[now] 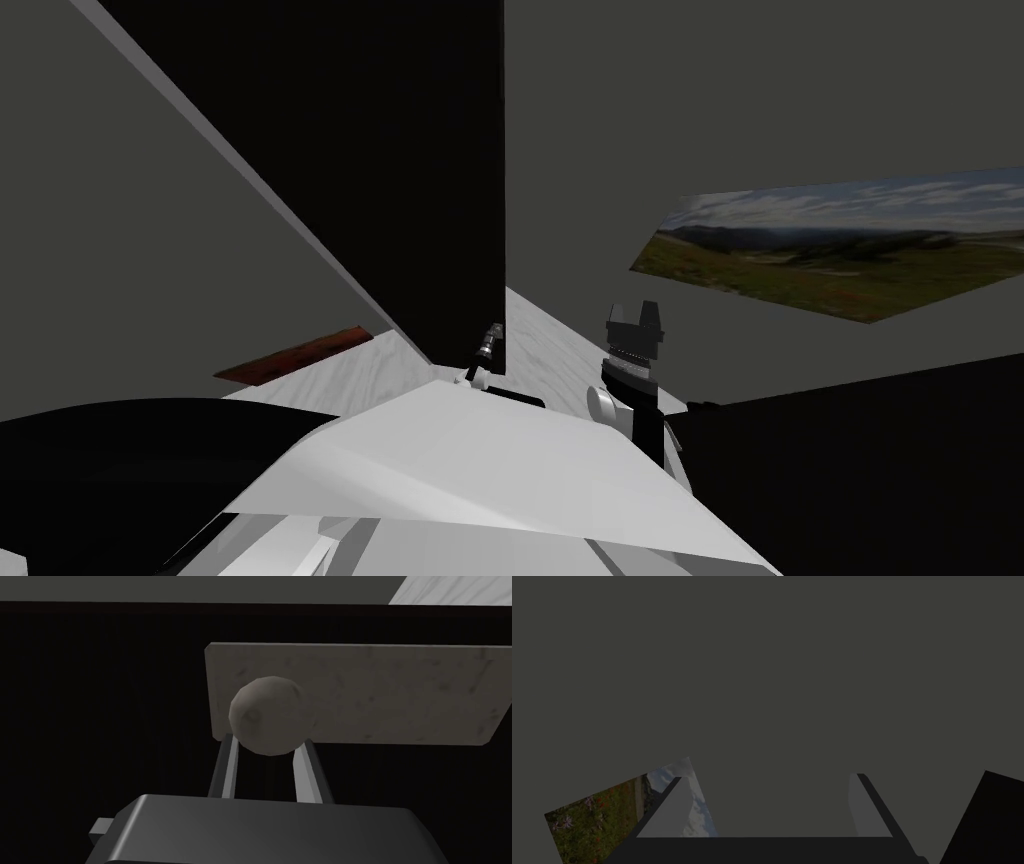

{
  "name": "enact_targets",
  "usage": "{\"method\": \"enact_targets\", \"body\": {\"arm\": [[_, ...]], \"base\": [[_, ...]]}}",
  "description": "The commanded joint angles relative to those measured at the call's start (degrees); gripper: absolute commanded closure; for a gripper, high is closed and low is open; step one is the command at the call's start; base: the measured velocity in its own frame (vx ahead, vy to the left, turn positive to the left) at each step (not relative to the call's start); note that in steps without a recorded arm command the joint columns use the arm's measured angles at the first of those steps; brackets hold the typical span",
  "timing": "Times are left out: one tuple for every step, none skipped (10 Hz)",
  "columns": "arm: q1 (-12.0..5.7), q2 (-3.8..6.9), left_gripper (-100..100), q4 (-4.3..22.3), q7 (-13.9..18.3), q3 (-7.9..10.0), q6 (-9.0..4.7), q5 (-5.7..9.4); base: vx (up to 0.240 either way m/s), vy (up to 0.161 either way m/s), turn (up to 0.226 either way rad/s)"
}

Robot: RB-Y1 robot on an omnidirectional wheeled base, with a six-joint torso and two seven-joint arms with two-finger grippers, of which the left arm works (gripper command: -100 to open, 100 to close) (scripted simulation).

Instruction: Push the door open

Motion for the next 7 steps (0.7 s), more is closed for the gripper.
{"method": "enact_targets", "body": {"arm": [[-0.21,0.93,100,-0.5,-0.6,0.88,-0.07,0.59],[-0.22,1.15,100,-0.5,-0.9,1.35,-0.15,0.94],[0.14,1.24,-100,-0.7,-0.8,-0.74,0.52,0.74],[0.36,1.40,-100,-1.0,-0.8,-1.60,0.63,0.75],[0.62,1.49,-100,-1.4,-0.8,-2.58,0.75,0.77],[0.90,1.47,-100,-1.8,-0.9,-3.64,0.89,0.78],[0.90,1.47,-100,-1.8,-0.9,-3.64,0.89,0.78]], "base": [[0.167,-0.036,0.092],[0.175,-0.037,0.085],[0.036,0.017,0.247],[-0.077,0.068,0.252],[-0.088,0.082,0.198],[-0.082,0.084,0.202],[-0.050,0.055,0.059]]}}
